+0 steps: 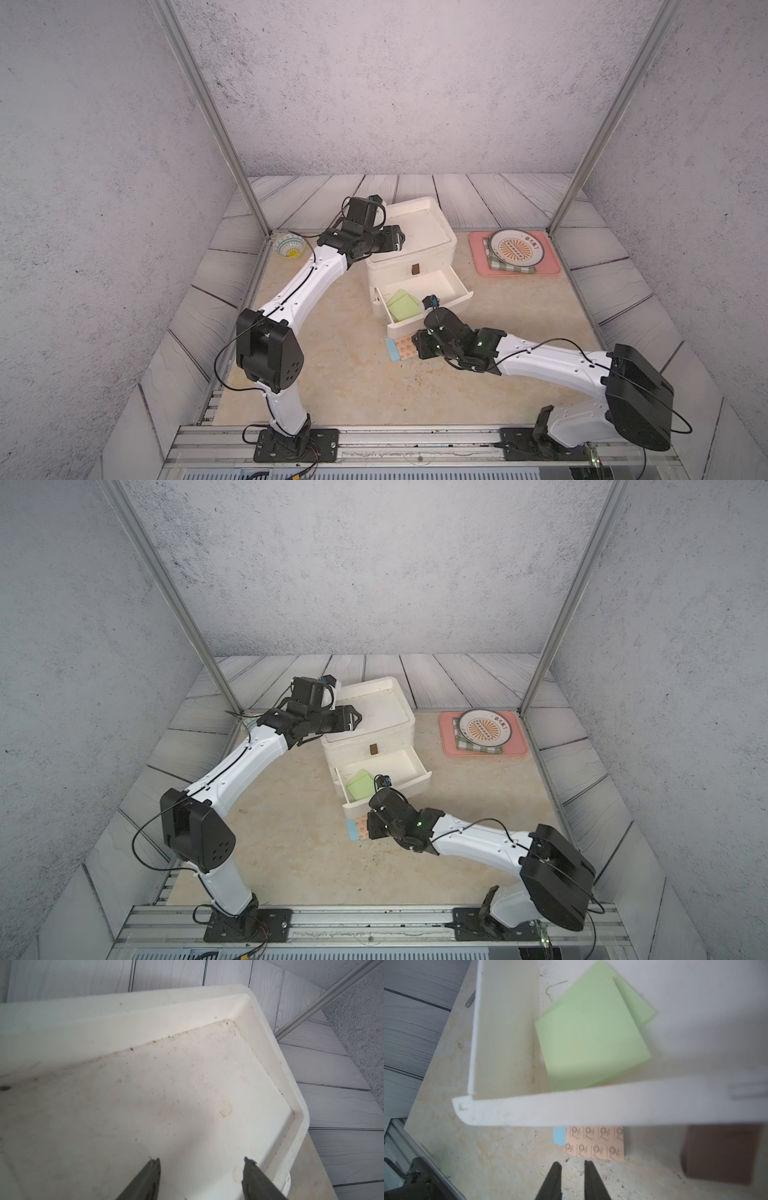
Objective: Please put the sticky notes in the drawer by color
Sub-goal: Close the drawer in the storage box.
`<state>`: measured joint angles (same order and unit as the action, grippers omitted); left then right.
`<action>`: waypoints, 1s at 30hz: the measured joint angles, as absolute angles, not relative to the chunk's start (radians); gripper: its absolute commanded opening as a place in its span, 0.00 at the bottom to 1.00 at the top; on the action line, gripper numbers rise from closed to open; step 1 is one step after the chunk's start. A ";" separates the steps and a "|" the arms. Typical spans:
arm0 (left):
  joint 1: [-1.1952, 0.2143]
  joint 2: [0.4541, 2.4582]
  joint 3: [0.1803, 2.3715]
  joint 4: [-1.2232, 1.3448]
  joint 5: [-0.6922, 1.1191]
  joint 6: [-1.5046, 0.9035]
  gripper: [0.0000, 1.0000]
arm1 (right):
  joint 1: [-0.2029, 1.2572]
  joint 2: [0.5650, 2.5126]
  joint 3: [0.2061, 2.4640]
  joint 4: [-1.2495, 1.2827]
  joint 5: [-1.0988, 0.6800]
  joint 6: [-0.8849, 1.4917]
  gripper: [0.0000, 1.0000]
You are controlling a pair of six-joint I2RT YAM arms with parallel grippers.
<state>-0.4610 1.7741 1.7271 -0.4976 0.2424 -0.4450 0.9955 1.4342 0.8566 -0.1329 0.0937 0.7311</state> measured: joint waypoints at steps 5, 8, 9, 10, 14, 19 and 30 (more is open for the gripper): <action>-0.462 1.761 1.677 -0.435 0.271 -0.454 0.67 | 0.995 1.534 0.938 -0.092 0.070 0.696 0.26; -0.463 1.736 1.629 -0.389 0.285 -0.464 0.67 | 0.999 1.584 0.988 -0.093 0.054 0.672 0.26; -0.464 1.725 1.608 -0.373 0.291 -0.469 0.67 | 0.999 1.607 1.013 -0.093 0.050 0.663 0.26; -0.465 1.716 1.592 -0.358 0.296 -0.474 0.64 | 0.999 1.629 1.037 -0.091 0.047 0.655 0.27; -0.466 1.682 1.552 -0.348 0.291 -0.471 0.64 | 1.000 1.702 1.125 -0.091 0.023 0.623 0.29; -0.441 1.646 1.533 -0.375 0.292 -0.471 0.64 | 1.000 1.713 1.156 -0.101 0.006 0.596 0.29; -0.426 1.691 1.586 -0.400 0.368 -0.481 0.64 | 0.962 1.528 0.917 -0.114 0.101 0.584 0.30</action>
